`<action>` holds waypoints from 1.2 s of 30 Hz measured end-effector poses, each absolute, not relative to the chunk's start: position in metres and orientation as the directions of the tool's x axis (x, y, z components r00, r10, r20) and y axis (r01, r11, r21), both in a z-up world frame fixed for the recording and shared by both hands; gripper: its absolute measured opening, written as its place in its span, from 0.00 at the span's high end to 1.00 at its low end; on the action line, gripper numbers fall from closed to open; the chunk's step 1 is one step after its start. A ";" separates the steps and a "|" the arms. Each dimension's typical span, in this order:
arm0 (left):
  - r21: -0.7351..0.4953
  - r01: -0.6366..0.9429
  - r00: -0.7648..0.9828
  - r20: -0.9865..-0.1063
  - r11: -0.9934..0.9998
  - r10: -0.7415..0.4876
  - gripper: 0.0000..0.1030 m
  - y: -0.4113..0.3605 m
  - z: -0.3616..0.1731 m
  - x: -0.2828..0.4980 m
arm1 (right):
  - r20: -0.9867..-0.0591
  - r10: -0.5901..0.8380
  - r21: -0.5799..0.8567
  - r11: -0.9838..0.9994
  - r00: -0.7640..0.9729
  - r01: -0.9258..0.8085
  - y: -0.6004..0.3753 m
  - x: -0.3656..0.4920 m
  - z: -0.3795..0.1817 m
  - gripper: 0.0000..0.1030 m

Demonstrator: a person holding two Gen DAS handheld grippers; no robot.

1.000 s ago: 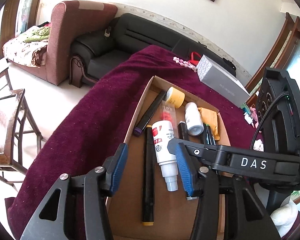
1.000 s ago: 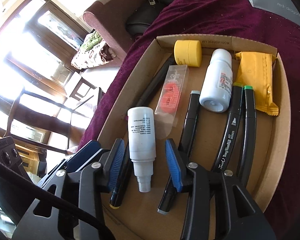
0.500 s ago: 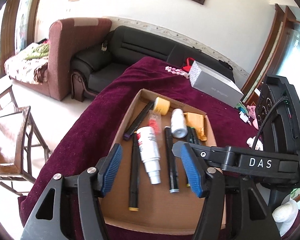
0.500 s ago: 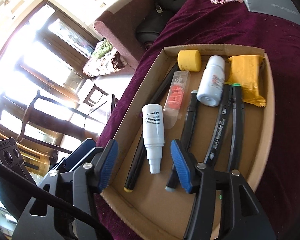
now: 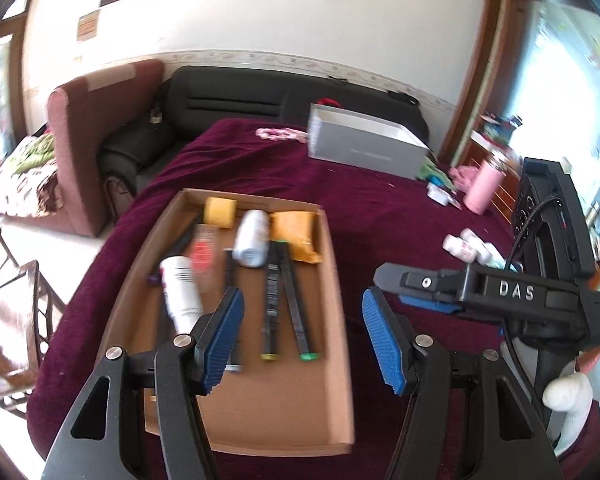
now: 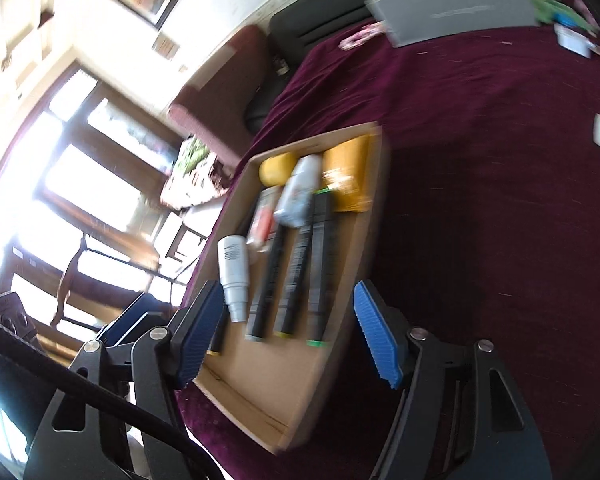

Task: Organize objects
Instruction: 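Withdraw both open tools from the tray toward the remaining bottles, then reach and grasp the green-labelled white medicine bottle with the right tool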

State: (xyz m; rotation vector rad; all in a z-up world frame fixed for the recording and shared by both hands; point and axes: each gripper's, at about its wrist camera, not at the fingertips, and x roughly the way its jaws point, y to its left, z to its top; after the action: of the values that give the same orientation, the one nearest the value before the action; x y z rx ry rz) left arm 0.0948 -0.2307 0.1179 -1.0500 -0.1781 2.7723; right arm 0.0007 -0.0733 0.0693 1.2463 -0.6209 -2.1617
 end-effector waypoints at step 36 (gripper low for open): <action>-0.208 -0.339 -0.473 -0.806 -0.918 0.357 0.10 -0.074 0.018 0.049 | -0.562 -0.461 0.659 -0.751 -0.686 -0.035 0.182 -0.047 0.063 0.27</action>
State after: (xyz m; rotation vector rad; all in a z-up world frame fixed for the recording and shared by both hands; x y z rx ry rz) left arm 0.0486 -0.0736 0.0176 -1.3166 -0.0274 2.3950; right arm -0.0465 0.1822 0.0634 1.0958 -0.9628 -2.4975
